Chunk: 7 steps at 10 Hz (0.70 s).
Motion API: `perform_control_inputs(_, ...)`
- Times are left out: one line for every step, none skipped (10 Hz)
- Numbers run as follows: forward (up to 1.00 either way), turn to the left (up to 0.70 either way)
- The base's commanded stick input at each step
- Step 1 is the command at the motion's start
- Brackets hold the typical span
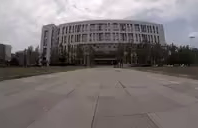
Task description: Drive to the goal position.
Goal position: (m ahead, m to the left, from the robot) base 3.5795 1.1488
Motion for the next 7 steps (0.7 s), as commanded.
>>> perform_control_inputs(0.70,0.00)
perform_control_inputs(0.70,0.00)
perform_control_inputs(0.70,0.00)
perform_control_inputs(0.70,0.00)
perform_control_inputs(0.70,0.00)
perform_control_inputs(0.70,0.00)
perform_control_inputs(0.70,0.00)
